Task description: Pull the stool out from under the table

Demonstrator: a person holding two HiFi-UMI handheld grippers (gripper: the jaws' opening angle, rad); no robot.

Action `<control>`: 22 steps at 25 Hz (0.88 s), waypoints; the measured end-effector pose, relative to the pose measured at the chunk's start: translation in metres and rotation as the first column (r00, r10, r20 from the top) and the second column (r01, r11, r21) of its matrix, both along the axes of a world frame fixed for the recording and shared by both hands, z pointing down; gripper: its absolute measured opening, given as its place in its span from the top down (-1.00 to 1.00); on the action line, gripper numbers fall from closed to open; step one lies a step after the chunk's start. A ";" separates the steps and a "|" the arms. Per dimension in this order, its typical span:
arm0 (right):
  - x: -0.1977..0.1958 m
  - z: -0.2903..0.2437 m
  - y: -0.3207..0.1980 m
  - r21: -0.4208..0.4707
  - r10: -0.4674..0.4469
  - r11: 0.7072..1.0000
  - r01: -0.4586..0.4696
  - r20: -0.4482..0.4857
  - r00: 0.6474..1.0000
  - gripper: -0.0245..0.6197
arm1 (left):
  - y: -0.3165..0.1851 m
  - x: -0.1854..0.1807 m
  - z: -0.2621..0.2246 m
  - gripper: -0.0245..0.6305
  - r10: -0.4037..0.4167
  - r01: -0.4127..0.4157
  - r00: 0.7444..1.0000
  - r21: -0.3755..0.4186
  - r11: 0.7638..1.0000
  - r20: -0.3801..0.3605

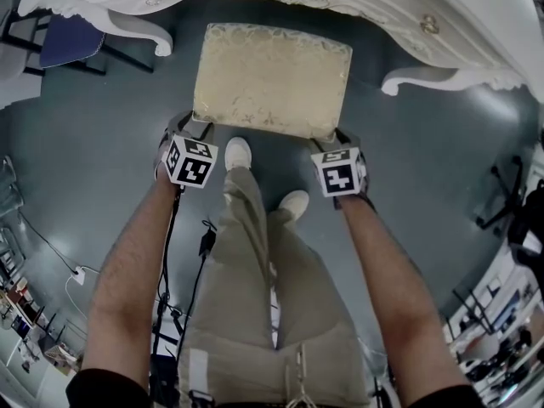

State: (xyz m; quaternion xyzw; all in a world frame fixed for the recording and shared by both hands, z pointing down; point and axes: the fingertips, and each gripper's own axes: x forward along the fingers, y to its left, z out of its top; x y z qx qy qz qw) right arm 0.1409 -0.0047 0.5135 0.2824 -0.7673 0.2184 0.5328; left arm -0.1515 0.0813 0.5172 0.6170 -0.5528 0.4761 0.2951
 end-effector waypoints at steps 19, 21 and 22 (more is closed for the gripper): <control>-0.009 -0.317 0.010 0.458 -0.059 0.853 -0.250 0.560 0.826 0.91 | -0.019 0.087 -0.359 0.84 -0.094 0.274 0.954 0.698 0.661 -0.285; -0.010 -0.333 0.009 0.487 -0.071 0.831 -0.271 0.575 0.815 0.91 | -0.022 0.090 -0.373 0.85 -0.068 0.253 0.958 0.716 0.651 -0.277; -0.011 -0.341 0.008 0.500 -0.077 0.819 -0.280 0.581 0.811 0.91 | -0.023 0.091 -0.379 0.84 -0.054 0.242 0.961 0.724 0.646 -0.273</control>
